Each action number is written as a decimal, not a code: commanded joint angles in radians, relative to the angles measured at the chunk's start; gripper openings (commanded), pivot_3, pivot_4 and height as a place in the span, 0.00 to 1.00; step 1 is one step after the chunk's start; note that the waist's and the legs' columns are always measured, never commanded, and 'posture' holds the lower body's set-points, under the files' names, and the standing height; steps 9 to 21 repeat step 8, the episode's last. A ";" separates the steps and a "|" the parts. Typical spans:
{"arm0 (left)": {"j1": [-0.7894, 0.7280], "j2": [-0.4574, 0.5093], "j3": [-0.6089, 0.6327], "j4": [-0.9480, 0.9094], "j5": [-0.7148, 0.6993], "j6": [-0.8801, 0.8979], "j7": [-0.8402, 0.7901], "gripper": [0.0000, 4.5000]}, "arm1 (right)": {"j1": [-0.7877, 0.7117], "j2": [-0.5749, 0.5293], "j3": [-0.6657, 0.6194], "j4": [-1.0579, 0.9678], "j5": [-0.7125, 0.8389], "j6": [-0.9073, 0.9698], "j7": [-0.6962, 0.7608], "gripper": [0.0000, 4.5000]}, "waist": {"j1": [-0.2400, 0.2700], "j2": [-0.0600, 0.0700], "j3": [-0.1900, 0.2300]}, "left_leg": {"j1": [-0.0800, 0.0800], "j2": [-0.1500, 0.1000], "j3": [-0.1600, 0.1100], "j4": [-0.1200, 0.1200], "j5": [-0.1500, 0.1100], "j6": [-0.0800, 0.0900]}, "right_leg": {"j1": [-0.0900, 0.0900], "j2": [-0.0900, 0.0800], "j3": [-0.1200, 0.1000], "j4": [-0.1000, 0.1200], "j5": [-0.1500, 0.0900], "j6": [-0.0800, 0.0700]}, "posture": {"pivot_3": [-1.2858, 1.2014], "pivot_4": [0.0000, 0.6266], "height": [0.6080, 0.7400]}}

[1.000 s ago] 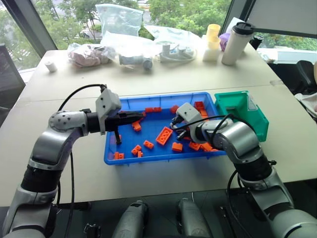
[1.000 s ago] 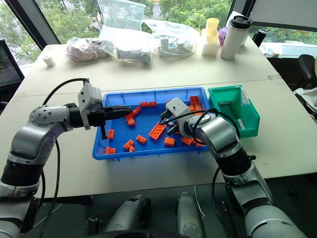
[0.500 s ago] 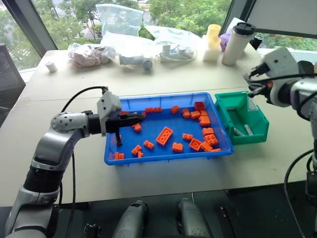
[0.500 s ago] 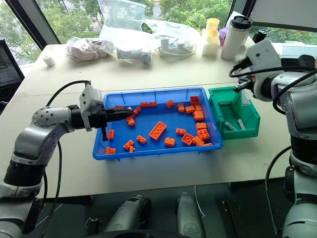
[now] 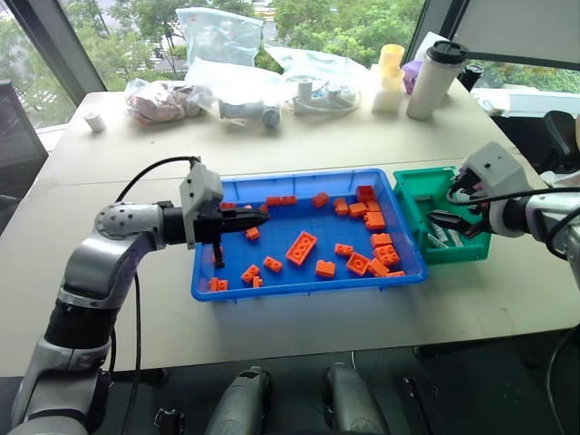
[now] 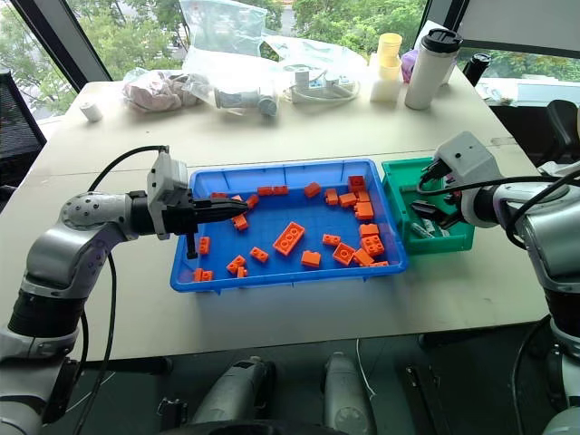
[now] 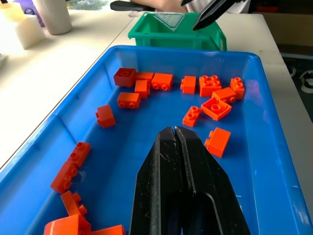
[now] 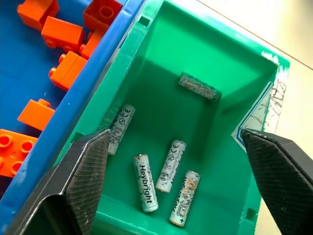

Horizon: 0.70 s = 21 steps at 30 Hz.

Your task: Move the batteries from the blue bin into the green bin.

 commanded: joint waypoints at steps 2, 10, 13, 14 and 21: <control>-0.014 0.036 0.043 -0.034 -0.037 0.017 -0.016 0.00 | -0.015 -0.043 -0.089 -0.121 0.133 -0.071 0.157 0.99 | -0.001 0.000 0.000 | 0.000 0.000 0.000 -0.001 0.000 0.000 | 0.000 0.000 0.000 0.000 0.000 0.000 | 0.52 0.24 1.00; -0.015 0.083 0.069 -0.044 -0.079 0.055 -0.040 0.00 | -0.001 -0.078 -0.093 -0.158 0.190 -0.122 0.223 0.99 | 0.000 0.000 0.000 | 0.000 0.000 0.000 0.001 0.000 0.000 | 0.001 0.000 -0.001 -0.001 0.000 0.000 | 0.52 0.24 1.00; -0.015 0.083 0.069 -0.044 -0.079 0.055 -0.040 0.00 | -0.001 -0.078 -0.093 -0.158 0.190 -0.122 0.223 0.99 | 0.000 0.000 0.000 | 0.000 0.000 0.000 0.001 0.000 0.000 | 0.001 0.000 -0.001 -0.001 0.000 0.000 | 0.52 0.24 1.00; -0.015 0.083 0.069 -0.044 -0.079 0.055 -0.040 0.00 | -0.001 -0.078 -0.093 -0.158 0.190 -0.122 0.223 0.99 | 0.000 0.000 0.000 | 0.000 0.000 0.000 0.001 0.000 0.000 | 0.001 0.000 -0.001 -0.001 0.000 0.000 | 0.52 0.24 1.00; -0.015 0.083 0.069 -0.044 -0.079 0.055 -0.040 0.00 | -0.001 -0.078 -0.093 -0.158 0.190 -0.122 0.223 0.99 | 0.000 0.000 0.000 | 0.000 0.000 0.000 0.001 0.000 0.000 | 0.001 0.000 -0.001 -0.001 0.000 0.000 | 0.52 0.24 1.00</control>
